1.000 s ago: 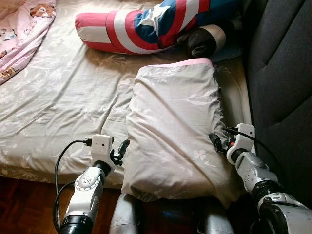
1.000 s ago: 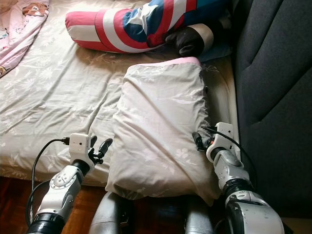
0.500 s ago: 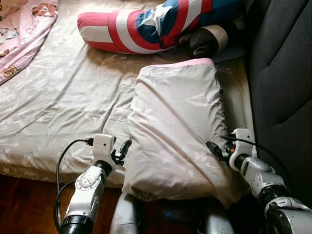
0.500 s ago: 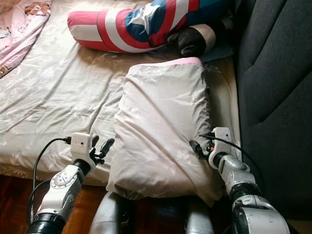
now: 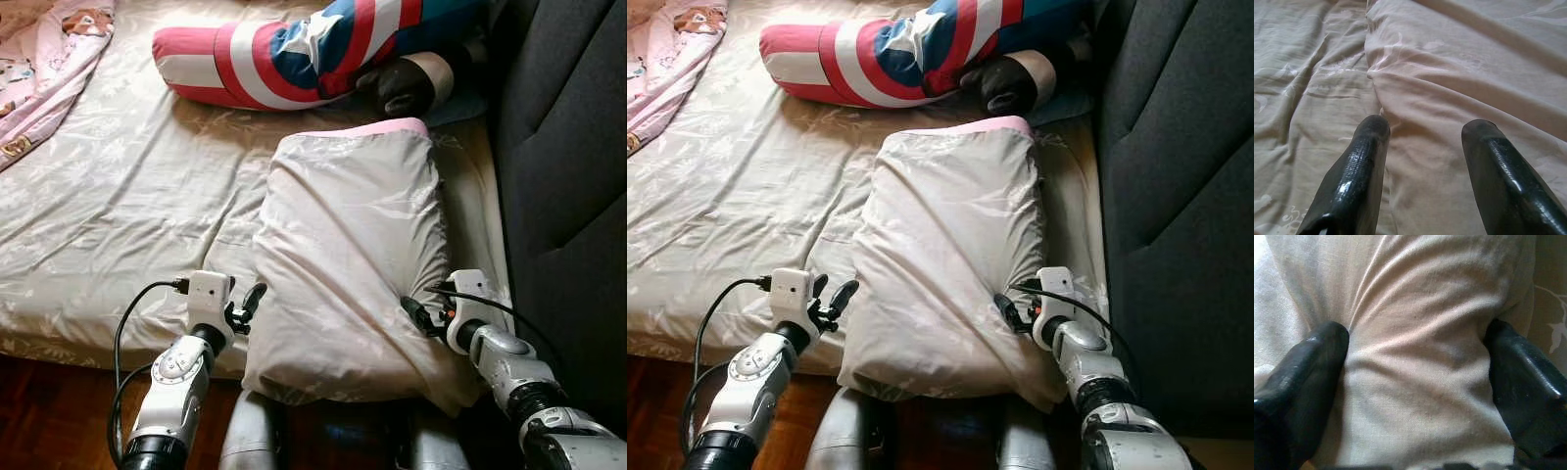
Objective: Clean up the room
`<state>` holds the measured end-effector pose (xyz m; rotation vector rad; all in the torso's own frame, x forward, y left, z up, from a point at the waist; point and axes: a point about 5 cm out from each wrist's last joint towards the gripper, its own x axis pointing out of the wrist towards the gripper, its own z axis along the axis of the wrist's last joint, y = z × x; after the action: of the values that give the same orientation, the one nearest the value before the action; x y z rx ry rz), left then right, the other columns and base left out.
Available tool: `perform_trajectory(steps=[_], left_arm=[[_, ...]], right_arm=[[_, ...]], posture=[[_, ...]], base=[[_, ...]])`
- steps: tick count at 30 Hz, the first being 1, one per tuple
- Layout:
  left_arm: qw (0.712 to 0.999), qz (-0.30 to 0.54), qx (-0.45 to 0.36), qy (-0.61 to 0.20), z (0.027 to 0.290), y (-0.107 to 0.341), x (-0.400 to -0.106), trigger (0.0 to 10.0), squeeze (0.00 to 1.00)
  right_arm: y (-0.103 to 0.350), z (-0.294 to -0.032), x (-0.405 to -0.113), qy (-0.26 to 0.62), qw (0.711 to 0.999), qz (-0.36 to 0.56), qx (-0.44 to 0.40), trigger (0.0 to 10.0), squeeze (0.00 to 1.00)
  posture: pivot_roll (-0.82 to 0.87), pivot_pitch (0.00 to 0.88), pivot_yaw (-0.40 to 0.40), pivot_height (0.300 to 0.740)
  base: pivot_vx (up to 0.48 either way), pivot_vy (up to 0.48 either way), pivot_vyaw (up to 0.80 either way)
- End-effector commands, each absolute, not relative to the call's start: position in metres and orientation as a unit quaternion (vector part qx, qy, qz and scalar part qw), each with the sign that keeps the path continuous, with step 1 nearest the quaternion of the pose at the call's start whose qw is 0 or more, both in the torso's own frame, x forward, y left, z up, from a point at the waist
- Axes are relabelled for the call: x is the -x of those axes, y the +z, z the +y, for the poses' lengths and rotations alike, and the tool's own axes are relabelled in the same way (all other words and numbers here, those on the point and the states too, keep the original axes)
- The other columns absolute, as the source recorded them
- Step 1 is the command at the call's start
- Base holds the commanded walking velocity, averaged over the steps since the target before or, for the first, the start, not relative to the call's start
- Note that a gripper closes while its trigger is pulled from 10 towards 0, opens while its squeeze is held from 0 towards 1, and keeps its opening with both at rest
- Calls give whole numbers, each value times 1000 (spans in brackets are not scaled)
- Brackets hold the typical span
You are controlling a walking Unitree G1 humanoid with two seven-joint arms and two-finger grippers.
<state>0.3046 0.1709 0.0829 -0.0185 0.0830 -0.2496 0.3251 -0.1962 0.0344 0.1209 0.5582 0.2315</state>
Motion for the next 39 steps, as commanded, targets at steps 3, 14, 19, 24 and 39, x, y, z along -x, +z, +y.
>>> perform_trajectory(steps=[3,14,19,24,39], left_arm=[[992,52,17,-109,179,78,-301,10000,0],[994,47,70,-69,196,82,-311,10000,0],[993,50,86,-64,198,82,-315,10000,0],[990,63,116,-48,196,76,-328,10000,0],[980,107,168,-17,191,59,-337,10000,1000]], right_arm=[[-13,-172,-287,123,915,374,-90,10000,0],[-15,-168,-285,126,914,375,-87,0,0],[-16,-171,-284,124,915,374,-87,0,0],[-17,-175,-281,128,914,376,-84,0,0],[-18,-181,-277,137,913,375,-91,0,0]], posture=[[112,309,85,642],[101,352,58,642],[99,357,57,642],[62,364,27,642],[7,402,-17,642]], base=[[0,0,0],[0,0,0],[0,0,0],[0,0,0],[0,0,0]])
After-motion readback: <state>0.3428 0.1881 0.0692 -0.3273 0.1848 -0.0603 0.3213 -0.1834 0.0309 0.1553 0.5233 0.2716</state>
